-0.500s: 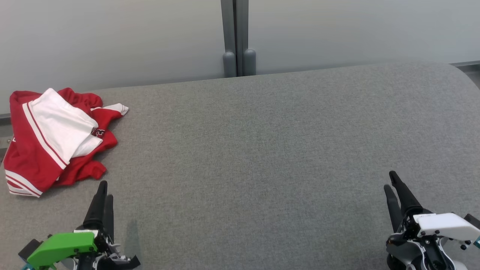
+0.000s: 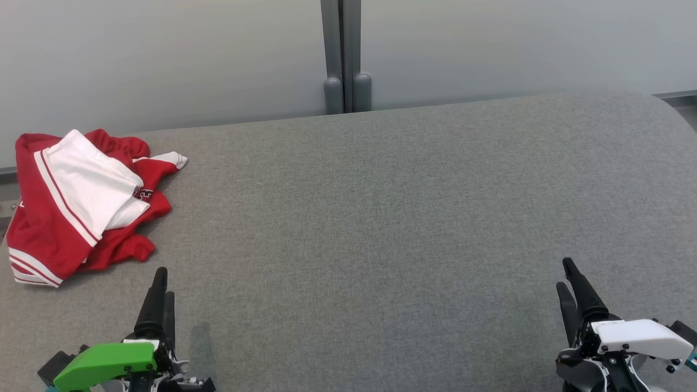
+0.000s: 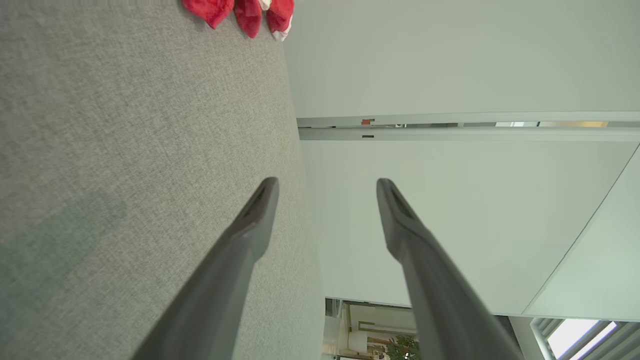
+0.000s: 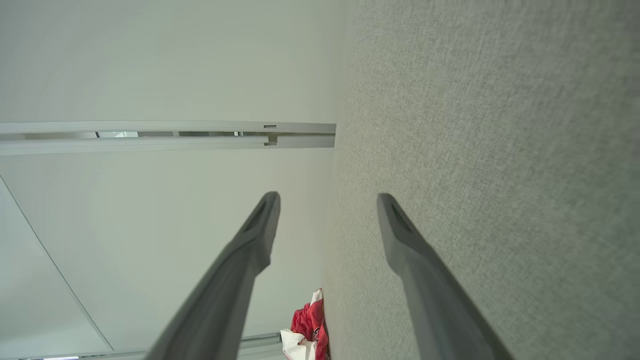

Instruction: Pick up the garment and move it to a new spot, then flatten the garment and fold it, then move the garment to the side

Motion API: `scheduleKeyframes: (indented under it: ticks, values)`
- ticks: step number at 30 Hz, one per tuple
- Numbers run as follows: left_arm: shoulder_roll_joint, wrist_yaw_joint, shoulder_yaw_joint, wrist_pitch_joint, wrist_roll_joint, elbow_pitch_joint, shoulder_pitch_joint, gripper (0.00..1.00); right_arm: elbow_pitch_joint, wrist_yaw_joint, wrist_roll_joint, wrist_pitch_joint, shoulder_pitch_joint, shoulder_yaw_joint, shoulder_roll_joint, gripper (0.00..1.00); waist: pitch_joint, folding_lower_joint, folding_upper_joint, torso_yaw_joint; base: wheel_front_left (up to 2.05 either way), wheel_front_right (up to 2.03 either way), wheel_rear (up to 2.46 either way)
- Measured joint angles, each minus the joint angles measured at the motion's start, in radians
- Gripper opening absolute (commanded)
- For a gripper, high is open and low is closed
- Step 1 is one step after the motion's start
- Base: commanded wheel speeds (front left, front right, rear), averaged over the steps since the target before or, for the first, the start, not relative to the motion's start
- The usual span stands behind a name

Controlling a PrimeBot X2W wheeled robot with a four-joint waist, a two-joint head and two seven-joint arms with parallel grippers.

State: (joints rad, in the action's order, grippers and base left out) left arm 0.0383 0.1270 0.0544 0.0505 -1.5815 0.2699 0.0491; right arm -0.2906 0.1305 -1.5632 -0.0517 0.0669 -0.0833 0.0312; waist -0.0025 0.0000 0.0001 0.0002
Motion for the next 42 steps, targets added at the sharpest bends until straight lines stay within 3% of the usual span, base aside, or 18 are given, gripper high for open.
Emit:
scheduleKeyframes:
  ticks: [10,19,25,33,42]
  values:
    - [0.000,0.000,-0.025,-0.043,0.108,-0.050,-0.011,1.00,0.041,0.000,0.162,0.043,-0.007,-0.007,0.001,1.00,-0.003,0.0000,0.0000,0.000,0.00,0.00,0.00]
    - [0.001,-0.002,-0.050,-0.079,0.301,-0.107,-0.015,1.00,0.099,0.000,0.360,0.078,-0.013,-0.003,0.004,1.00,-0.008,0.0000,0.0000,0.000,0.00,0.00,0.00]
    - [0.001,-0.024,-0.066,-0.098,0.447,-0.137,-0.018,1.00,0.152,0.000,0.563,0.098,-0.018,0.043,0.006,1.00,-0.011,0.0000,0.0000,0.000,0.00,0.00,0.00]
    - [0.002,-0.057,-0.090,-0.124,0.596,-0.167,-0.041,1.00,0.171,0.000,0.711,0.125,-0.037,0.066,0.007,1.00,-0.015,0.0000,0.0000,0.000,0.00,0.00,0.00]
    - [0.003,-0.066,-0.096,-0.154,0.736,-0.167,-0.062,1.00,0.161,0.000,0.866,0.151,-0.041,0.072,0.009,1.00,-0.018,0.0000,0.0000,0.003,0.00,0.00,0.00]
